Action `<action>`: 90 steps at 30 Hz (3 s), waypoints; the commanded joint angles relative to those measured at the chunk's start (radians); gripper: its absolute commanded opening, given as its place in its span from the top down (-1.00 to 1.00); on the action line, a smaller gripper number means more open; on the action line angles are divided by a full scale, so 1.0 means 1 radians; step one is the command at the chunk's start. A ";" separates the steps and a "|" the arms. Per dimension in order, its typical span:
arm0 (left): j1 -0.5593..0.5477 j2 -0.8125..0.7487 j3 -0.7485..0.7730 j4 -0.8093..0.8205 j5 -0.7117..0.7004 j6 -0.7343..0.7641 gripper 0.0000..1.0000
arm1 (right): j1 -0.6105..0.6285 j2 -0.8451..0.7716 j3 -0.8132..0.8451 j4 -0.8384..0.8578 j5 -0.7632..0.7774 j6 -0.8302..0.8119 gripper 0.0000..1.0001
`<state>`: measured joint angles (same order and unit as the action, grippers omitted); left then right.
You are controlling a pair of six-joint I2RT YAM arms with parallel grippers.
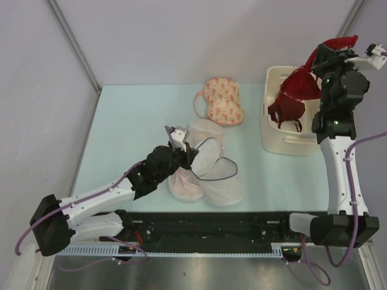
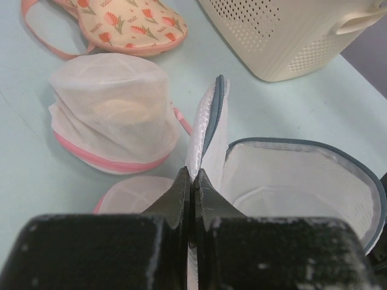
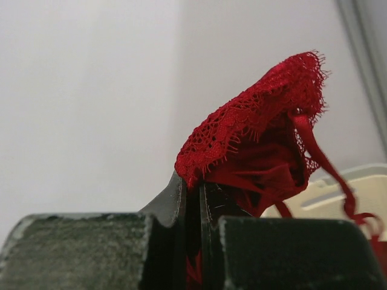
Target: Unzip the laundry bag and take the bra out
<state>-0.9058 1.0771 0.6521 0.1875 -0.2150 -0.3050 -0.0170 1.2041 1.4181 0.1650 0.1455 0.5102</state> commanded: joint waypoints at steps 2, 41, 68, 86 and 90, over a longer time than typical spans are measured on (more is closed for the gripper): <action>-0.007 -0.075 0.067 -0.048 -0.034 0.023 0.99 | -0.138 0.127 0.021 -0.055 -0.122 0.071 1.00; 0.626 0.414 0.788 -0.410 -0.152 0.043 0.99 | 0.261 -0.037 -0.203 -0.639 0.184 -0.162 -0.99; 0.754 0.439 0.798 -0.503 -0.104 0.075 -1.00 | 0.479 -0.143 -0.475 -0.621 0.222 -0.041 -1.00; 0.312 0.020 0.324 -0.562 0.025 -0.037 -1.00 | 0.477 -0.098 -0.343 -0.875 0.287 -0.118 -0.99; 0.309 -0.012 0.261 -0.525 0.048 -0.039 -1.00 | 0.477 -0.107 -0.341 -0.892 0.305 -0.090 -1.00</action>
<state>-0.5938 1.1145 0.9531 -0.3874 -0.2111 -0.3073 0.4599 1.1030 1.0367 -0.6785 0.4152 0.4004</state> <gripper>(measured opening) 0.996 0.994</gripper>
